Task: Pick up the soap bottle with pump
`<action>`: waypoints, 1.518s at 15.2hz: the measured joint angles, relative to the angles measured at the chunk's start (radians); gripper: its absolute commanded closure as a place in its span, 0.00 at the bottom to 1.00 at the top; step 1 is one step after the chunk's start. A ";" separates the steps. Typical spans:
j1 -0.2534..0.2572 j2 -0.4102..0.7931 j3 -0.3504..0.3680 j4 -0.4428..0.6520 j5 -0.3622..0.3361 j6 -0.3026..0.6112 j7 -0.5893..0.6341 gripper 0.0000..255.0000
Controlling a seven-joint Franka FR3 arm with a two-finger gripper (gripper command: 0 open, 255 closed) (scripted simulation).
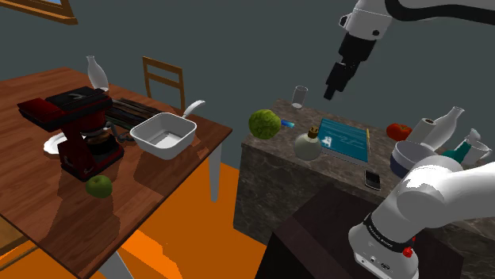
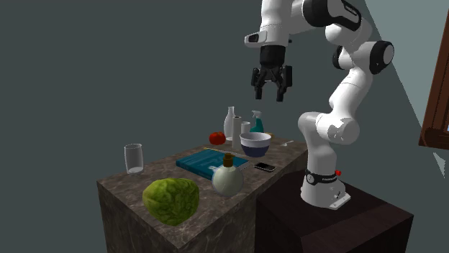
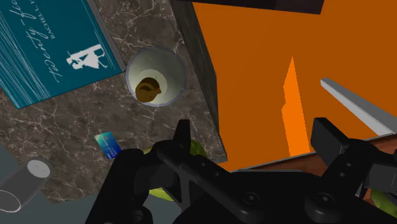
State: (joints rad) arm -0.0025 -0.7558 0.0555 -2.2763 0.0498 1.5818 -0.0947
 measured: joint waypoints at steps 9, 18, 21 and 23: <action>-0.031 0.040 -0.048 -0.175 -0.071 0.202 -0.076 0.00; -0.088 0.228 -0.117 -0.285 -0.172 0.494 -0.156 0.00; -0.110 0.296 -0.141 -0.310 -0.206 0.588 -0.179 0.00; -0.115 0.317 -0.147 -0.319 -0.214 0.619 -0.183 0.00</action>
State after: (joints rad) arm -0.1178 -0.4385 -0.0918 -2.5950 -0.1643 2.2004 -0.2782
